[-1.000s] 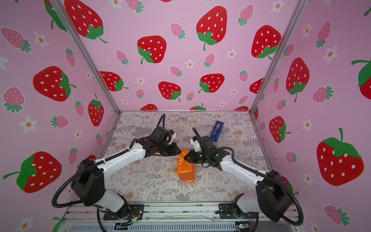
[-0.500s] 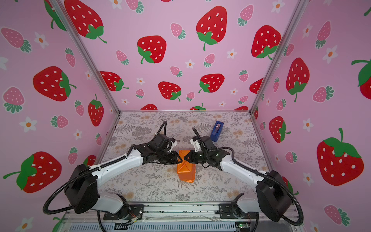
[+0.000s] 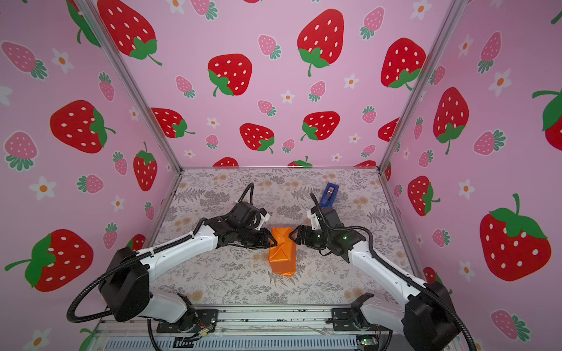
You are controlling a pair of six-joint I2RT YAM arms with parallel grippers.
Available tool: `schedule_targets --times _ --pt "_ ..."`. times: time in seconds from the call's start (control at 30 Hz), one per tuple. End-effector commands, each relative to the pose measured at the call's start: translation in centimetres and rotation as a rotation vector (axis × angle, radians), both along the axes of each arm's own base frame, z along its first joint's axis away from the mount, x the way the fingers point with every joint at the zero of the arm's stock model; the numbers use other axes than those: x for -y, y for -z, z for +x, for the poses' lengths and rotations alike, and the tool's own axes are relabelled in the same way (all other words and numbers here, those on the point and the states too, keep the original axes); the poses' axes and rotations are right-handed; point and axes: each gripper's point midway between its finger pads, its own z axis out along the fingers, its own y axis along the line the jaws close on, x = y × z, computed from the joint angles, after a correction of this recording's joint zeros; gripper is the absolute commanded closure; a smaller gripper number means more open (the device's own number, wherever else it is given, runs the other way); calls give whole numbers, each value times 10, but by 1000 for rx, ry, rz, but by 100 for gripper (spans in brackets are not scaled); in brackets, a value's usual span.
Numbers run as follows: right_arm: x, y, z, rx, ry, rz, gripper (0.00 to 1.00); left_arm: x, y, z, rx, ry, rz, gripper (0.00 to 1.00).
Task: Wrap a gift box in wrapping paper
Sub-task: Move the gift box from the center of the table.
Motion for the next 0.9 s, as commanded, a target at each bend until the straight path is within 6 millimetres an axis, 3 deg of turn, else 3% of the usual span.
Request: schedule_targets --times 0.0,0.3,0.6,0.7,0.87 --pt "-16 4 -19 -83 -52 115 21 -12 24 -8 -60 -1 103 65" --pt "-51 -2 -26 -108 -100 236 34 -19 21 -6 -50 -3 112 65" --pt "-90 -12 -26 -105 -147 294 38 -61 16 -3 -38 -64 148 65" --pt "-88 -9 -20 -89 -128 251 38 -67 17 -6 -44 -69 146 65" --pt "-51 -9 4 -38 -27 173 37 -65 25 -12 -79 -62 127 65"
